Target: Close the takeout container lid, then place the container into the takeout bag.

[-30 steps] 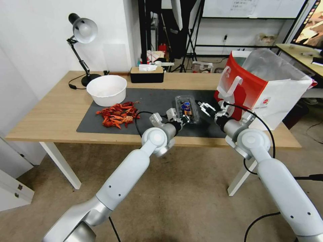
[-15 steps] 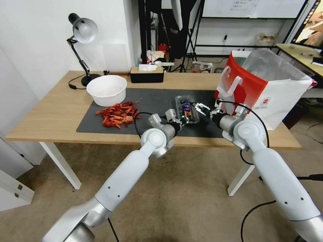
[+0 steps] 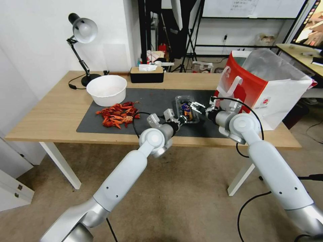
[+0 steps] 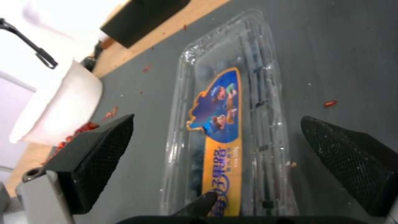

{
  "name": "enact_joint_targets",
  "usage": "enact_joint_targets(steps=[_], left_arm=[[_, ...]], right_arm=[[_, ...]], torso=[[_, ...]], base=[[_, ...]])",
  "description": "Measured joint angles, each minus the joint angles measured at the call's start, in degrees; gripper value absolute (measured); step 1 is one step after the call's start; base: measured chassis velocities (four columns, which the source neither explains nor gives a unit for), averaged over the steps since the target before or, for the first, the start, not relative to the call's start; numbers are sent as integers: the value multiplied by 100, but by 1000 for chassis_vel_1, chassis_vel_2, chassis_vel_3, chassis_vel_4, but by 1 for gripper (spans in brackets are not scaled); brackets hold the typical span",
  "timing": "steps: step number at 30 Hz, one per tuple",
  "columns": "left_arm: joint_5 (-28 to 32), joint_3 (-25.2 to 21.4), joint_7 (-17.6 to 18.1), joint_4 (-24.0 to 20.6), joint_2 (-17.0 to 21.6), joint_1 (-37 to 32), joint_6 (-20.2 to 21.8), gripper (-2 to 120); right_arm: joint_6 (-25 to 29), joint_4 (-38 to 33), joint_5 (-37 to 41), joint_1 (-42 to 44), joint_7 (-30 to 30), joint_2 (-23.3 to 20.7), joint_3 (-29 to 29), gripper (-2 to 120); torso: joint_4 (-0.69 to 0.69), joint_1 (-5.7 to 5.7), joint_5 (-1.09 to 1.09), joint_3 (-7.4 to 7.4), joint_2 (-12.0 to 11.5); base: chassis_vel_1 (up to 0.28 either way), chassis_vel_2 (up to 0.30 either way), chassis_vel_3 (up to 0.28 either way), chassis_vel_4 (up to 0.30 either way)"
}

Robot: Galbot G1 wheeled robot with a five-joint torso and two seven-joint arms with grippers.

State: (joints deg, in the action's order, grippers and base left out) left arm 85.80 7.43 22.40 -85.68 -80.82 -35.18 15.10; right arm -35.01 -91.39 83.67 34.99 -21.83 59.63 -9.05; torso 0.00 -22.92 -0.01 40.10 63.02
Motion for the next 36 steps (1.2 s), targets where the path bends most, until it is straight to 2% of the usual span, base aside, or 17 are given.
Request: enact_joint_targets(steps=[10,20,36], left_arm=[[0,14,18,-8,-20,-10,-1,0],[1,23,20,-41,-9,-2,-4,0],[1,47,29,-78,-18,-17,-9,0]], right_arm=[[-323,172,-71,-221,-424,-10,184,100],[-617,172,-56,-233,-525,-49,270,100],[-698,217,199,-317,-541,-117,325,100]], torso=[[0,0,1,0,0],[0,0,1,0,0],[1,0,1,0,0]], base=[[0,0,0,0],[0,0,0,0],[0,0,0,0]])
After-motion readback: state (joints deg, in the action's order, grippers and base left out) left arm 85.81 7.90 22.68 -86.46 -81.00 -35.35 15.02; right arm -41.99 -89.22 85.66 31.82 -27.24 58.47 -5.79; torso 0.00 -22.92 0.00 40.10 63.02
